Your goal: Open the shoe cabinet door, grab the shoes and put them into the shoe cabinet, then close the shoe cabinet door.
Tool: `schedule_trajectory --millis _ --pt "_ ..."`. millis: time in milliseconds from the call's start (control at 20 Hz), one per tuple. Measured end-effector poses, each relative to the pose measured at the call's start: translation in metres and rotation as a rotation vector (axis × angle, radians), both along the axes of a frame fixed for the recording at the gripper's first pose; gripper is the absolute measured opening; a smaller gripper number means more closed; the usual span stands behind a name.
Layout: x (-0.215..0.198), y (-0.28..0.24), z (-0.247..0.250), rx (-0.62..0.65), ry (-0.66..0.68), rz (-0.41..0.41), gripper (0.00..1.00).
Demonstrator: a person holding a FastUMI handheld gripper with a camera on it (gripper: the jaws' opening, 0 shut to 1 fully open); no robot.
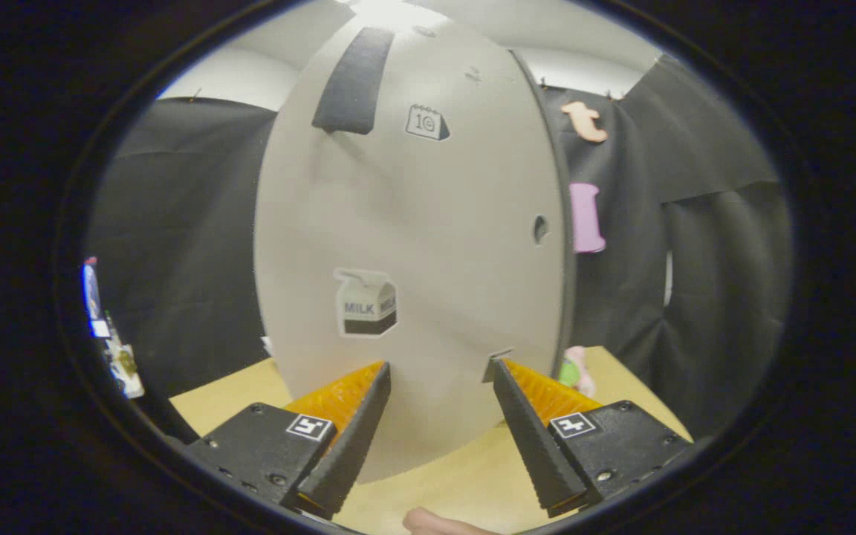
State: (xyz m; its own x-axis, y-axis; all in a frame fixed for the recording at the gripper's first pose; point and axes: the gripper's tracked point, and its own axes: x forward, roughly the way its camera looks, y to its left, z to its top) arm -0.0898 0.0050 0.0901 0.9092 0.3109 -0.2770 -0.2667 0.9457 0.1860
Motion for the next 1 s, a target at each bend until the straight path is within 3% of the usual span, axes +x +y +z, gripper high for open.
schedule_trajectory --millis 100,550,1000 --pt "-0.002 0.011 -0.007 0.016 0.007 0.03 0.95" --pt "-0.032 0.024 0.033 -0.073 -0.094 0.014 0.94" --pt "-0.081 0.007 0.072 -0.079 -0.125 -0.053 0.97"
